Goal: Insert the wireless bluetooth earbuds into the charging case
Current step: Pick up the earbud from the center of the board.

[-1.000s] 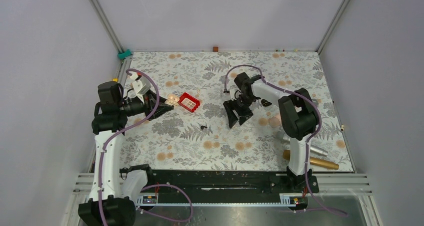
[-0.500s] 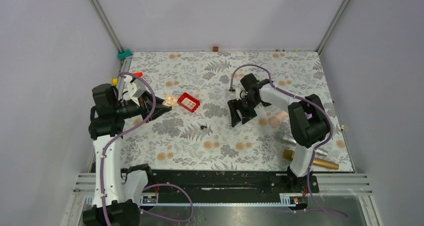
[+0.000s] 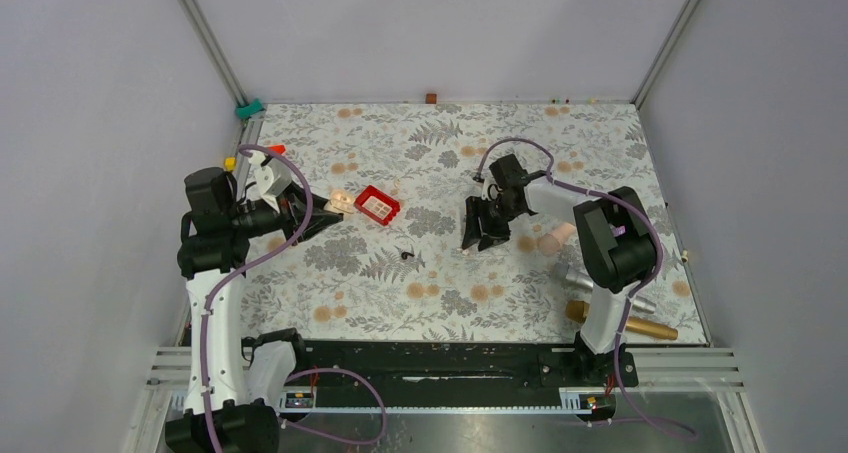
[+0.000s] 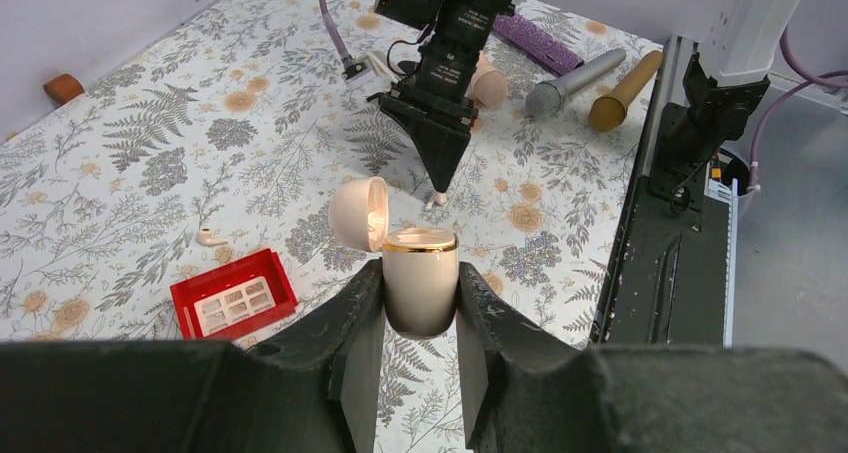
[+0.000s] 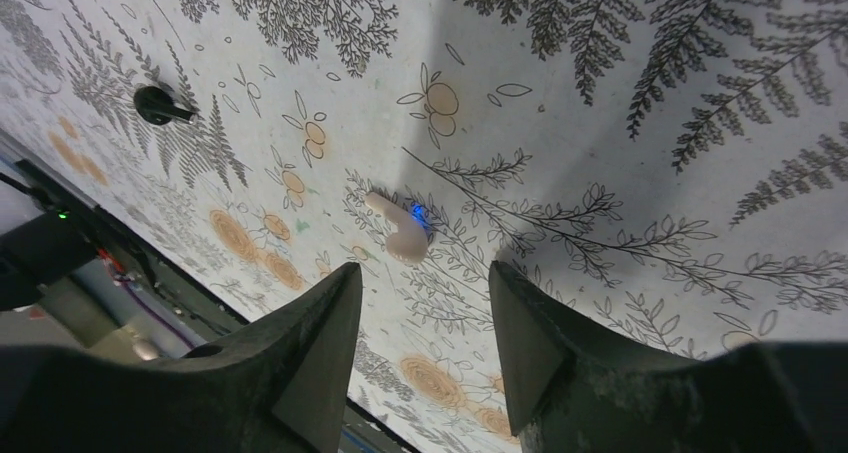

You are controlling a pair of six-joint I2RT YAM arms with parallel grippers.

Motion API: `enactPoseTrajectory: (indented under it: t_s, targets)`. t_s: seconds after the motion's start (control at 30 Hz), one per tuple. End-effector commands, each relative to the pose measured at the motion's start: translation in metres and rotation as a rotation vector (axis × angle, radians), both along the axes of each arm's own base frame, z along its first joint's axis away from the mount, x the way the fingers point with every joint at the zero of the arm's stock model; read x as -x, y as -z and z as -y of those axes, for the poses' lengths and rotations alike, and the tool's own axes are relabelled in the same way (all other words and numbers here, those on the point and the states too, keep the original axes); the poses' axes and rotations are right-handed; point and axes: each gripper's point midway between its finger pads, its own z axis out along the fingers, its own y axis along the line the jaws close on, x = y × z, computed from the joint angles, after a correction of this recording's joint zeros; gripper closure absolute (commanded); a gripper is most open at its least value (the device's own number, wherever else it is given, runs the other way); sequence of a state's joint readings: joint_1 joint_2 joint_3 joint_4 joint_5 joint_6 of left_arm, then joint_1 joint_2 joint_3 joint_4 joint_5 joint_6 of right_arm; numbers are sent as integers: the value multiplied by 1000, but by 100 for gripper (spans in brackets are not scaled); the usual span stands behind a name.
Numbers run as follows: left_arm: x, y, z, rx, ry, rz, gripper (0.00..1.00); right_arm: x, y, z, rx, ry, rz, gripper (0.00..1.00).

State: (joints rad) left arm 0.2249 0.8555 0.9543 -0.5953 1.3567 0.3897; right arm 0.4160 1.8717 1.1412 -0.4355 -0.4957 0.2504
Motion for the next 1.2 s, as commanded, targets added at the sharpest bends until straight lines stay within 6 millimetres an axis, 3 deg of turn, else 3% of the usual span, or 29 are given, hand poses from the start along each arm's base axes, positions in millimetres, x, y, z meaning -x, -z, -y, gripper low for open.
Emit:
enactPoseTrajectory:
  t_s: [0.0, 0.3, 0.77, 1.17]
  targets:
    - [-1, -3, -1, -14, 11, 65, 100, -1, 10, -5, -16, 45, -38, 44]
    - [-3, -1, -1, -14, 10, 60, 100, 4, 21, -4, -5, 59, -76, 58]
    - [-2, -2, -1, -18, 4, 65, 100, 8, 33, -3, 24, 65, -101, 59]
    - [-3, -2, -2, -21, 1, 69, 100, 13, 39, -5, 50, 36, -106, 68]
